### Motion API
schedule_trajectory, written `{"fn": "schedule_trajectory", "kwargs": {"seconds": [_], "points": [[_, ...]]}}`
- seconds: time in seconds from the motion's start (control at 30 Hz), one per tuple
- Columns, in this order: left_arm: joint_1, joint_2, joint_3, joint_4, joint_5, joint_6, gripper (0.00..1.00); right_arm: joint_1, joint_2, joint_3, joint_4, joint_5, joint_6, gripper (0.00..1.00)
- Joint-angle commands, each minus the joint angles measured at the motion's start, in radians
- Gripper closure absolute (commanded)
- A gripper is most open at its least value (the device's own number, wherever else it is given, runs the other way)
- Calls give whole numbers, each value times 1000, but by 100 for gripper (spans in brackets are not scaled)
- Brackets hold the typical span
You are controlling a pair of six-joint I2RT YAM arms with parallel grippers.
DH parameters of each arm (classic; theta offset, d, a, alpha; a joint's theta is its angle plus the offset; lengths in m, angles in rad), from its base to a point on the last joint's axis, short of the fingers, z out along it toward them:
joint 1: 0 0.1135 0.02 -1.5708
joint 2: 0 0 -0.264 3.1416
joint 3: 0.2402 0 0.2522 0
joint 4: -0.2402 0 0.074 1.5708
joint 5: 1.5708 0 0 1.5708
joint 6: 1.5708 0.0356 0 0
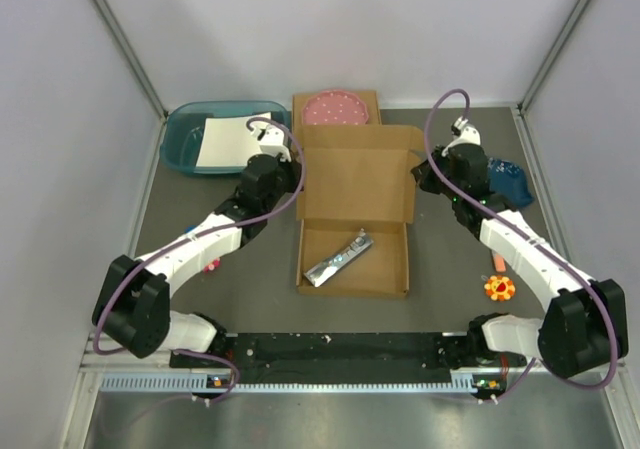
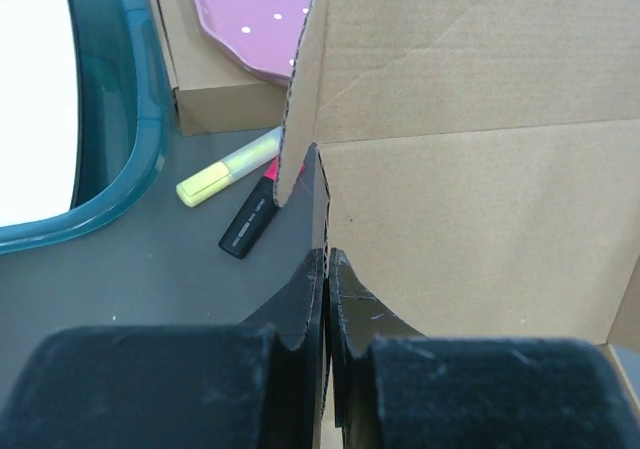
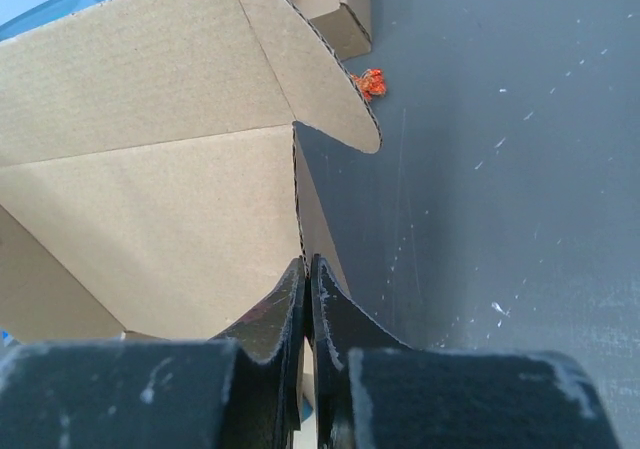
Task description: Fold the paper box
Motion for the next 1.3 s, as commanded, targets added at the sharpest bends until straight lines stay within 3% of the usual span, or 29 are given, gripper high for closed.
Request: {"fn": "schedule_trajectory", "kwargs": {"seconds": [0.0, 0.3, 0.6, 1.07, 1.27], "points": [[-84, 13, 24, 1, -79, -62, 100, 53, -38, -14, 13, -3, 50, 100], [-169, -15, -33, 20, -272, -135, 100, 118, -93, -75, -7, 83, 102, 100], [-217, -85, -111, 39, -320, -236, 100, 207, -152, -158, -17, 198, 162, 100], [-325, -176, -357, 387, -362, -259, 100, 338, -288, -350, 28, 357, 266, 100], [-378, -216, -418, 418, -393, -262, 100, 386, -326, -407, 20, 400, 291, 100]]}}
